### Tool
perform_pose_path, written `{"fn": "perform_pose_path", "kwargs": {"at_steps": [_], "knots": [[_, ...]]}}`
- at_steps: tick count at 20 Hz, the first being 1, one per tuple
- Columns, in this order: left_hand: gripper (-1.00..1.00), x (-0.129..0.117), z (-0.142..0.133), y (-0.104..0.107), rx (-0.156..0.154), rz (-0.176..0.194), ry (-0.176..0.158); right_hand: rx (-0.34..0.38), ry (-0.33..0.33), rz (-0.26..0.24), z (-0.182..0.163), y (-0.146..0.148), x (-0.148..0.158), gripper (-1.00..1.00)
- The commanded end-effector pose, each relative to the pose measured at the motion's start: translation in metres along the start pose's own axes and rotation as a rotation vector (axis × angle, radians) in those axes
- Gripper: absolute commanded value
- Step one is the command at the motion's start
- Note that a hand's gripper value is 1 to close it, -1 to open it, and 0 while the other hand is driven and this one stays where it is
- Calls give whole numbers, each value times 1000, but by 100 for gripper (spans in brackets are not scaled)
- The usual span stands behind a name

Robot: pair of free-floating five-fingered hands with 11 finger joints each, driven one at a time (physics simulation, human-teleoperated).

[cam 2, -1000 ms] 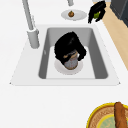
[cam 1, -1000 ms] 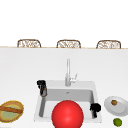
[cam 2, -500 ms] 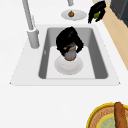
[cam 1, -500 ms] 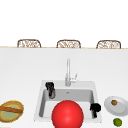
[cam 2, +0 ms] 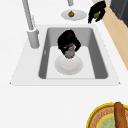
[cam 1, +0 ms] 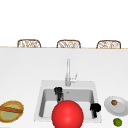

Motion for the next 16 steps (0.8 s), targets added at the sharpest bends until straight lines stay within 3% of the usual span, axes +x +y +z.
{"fn": "perform_pose_path", "kwargs": {"at_steps": [1, 5, 8, 12, 16], "knots": [[100, -11, -29, -24, -4, -6, 22, 0, 0, 0, 0, 0, 0, 0], [100, -13, -56, -54, 2, -42, 11, 0, 0, 0, 0, 0, 0, 0], [100, -22, -70, -72, 20, -78, 27, 0, 0, 0, 0, 0, 0, 0], [100, -42, -80, -99, 49, -73, 34, 0, 0, 0, 0, 0, 0, 0], [100, -58, -84, -119, 63, -92, 22, 0, 0, 0, 0, 0, 0, 0]]}}
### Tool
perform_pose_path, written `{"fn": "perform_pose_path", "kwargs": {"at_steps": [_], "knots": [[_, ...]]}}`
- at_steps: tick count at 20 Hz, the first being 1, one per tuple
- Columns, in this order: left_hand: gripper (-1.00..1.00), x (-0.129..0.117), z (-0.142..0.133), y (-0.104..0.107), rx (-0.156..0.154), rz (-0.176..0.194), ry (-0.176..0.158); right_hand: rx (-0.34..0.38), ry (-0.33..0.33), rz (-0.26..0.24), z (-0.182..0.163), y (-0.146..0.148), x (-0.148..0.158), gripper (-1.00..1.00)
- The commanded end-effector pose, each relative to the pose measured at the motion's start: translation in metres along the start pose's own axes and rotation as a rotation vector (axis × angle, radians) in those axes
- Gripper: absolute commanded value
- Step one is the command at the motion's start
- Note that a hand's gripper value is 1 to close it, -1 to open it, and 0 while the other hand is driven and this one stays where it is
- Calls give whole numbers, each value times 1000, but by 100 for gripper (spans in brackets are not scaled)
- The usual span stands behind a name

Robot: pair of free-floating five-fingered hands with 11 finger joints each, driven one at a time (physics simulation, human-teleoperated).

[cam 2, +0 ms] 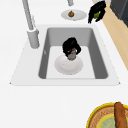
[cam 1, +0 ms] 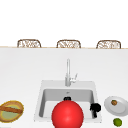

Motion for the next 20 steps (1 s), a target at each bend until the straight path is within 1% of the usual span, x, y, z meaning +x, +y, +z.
{"fn": "perform_pose_path", "kwargs": {"at_steps": [1, 2, 4, 6, 8, 10, 12, 14, 15, 17, 20], "knots": [[100, -12, 0, -16, 62, -83, 23, 0, 0, 0, 0, 0, 0, 0], [100, -15, 1, -20, 69, -98, 23, 0, 0, 0, 0, 0, 0, 0], [100, -26, 6, -34, 58, -87, 28, 0, 0, 0, 0, 0, 0, 0], [100, -34, 6, -44, 65, -94, 13, 0, 0, 0, 0, 0, 0, 0], [100, -42, 6, -55, 61, -107, 5, 0, 0, 0, 0, 0, 0, 0], [100, -50, 6, -64, 44, -123, 14, 0, 0, 0, 0, 0, 0, 0], [100, -55, 1, -72, 31, -152, 18, 0, 0, 0, 0, 0, 0, 0], [100, -59, 1, -78, 28, -174, 16, 0, 0, 0, 0, 0, 0, 0], [100, -59, 2, -78, 29, -177, 16, 0, 0, 0, 0, 0, 0, 0], [100, -56, 3, -79, 25, -171, 11, 0, 0, 0, 0, 0, 0, 0], [100, -54, 3, -80, 27, -151, 12, 0, 0, 0, 0, 0, 0, 0]]}}
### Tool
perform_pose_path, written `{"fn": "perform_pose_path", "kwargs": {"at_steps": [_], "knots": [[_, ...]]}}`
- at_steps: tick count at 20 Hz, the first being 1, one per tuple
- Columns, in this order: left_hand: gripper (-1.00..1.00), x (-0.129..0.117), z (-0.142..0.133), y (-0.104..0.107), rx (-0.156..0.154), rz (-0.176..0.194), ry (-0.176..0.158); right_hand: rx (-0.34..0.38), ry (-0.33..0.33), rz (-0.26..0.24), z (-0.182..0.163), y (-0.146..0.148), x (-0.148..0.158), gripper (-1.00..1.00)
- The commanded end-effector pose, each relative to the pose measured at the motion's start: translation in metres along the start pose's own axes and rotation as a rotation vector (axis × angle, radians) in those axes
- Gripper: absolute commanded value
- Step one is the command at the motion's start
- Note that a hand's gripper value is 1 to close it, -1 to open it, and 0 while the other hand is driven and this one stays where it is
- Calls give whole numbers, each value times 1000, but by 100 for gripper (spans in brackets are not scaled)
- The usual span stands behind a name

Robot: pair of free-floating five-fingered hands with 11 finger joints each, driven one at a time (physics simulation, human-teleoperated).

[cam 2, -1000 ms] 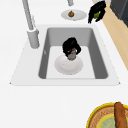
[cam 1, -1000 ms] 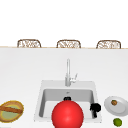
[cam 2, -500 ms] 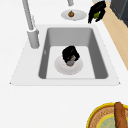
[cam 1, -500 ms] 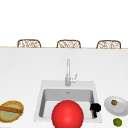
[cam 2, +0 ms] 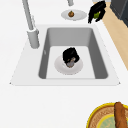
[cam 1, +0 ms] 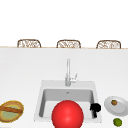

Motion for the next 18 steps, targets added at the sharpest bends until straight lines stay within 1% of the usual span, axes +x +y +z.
{"fn": "perform_pose_path", "kwargs": {"at_steps": [1, 2, 3, 4, 5, 6, 7, 8, 11, 13, 15, 18], "knots": [[100, -3, -2, -9, 10, -45, 12, 0, 0, 0, 0, 0, 0, 0], [100, -1, -4, -3, -11, -20, 8, 0, 0, 0, 0, 0, 0, 0], [-100, 0, -2, 0, -25, -7, 16, 0, 0, 0, 0, 0, 0, 0], [-100, 5, -6, 7, -9, -59, 75, 0, 0, 0, 0, 0, 0, 0], [-100, 9, -2, 14, 30, -66, 42, 0, 0, 0, 0, 0, 0, 0], [-100, 11, -2, 19, 27, -52, 45, 0, 0, 0, 0, 0, 0, 0], [-100, 15, 0, 26, 28, -60, 41, 0, 0, 0, 0, 0, 0, 0], [-100, 18, 2, 29, 21, -41, 42, 0, 0, 0, 0, 0, 0, 0], [-100, 24, 9, 40, 19, 7, 38, 0, 0, 0, 0, 0, 0, 0], [-100, 35, 16, 46, 25, 5, 47, 0, 0, 0, 0, 0, 0, 0], [-100, 41, 25, 55, 24, 24, 49, 0, 0, 0, 0, 0, 0, 0], [-100, 48, 38, 67, 12, 36, 33, 0, 0, 0, 0, 0, 0, 0]]}}
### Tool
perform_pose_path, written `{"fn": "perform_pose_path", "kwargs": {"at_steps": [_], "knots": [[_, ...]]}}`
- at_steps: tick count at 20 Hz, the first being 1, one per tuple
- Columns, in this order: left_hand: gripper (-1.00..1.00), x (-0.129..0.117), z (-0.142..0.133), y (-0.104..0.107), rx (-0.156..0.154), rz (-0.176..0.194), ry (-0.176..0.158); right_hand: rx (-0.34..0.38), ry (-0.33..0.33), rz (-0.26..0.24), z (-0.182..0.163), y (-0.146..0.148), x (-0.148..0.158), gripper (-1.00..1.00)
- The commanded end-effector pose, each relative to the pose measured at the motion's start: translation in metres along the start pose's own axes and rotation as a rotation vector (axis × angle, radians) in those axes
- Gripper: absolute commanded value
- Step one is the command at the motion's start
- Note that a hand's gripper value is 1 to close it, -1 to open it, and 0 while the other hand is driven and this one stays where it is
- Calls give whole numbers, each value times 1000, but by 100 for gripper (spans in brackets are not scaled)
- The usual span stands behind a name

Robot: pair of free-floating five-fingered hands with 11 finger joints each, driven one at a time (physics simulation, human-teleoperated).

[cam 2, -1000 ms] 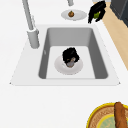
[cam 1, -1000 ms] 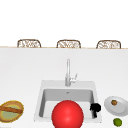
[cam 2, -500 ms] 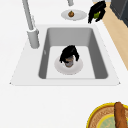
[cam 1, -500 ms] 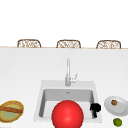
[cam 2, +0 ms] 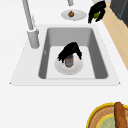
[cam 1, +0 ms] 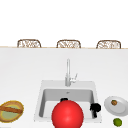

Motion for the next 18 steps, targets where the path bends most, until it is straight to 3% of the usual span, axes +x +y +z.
{"fn": "perform_pose_path", "kwargs": {"at_steps": [1, 6, 10, 13, 15, 16, 18], "knots": [[-100, 10, 19, 14, 1, 23, 2, 0, 0, 0, 0, 0, 0, 0], [-100, 32, 42, 39, 5, 37, -4, 0, 0, 0, 0, 0, 0, 0], [-100, 50, 58, 57, 37, 8, -31, 0, 0, 0, 0, 0, 0, 0], [-100, 73, 65, 68, 17, 19, -16, 0, 0, 0, 0, 0, 0, 0], [-100, 92, 73, 75, 7, 5, -3, 0, 0, 0, 0, 0, 0, 0], [-100, 97, 77, 76, 1, -30, -13, 0, 0, 0, 0, 0, 0, 0], [-100, 107, 83, 77, 1, -56, -16, 0, 0, 0, 0, 0, 0, 0]]}}
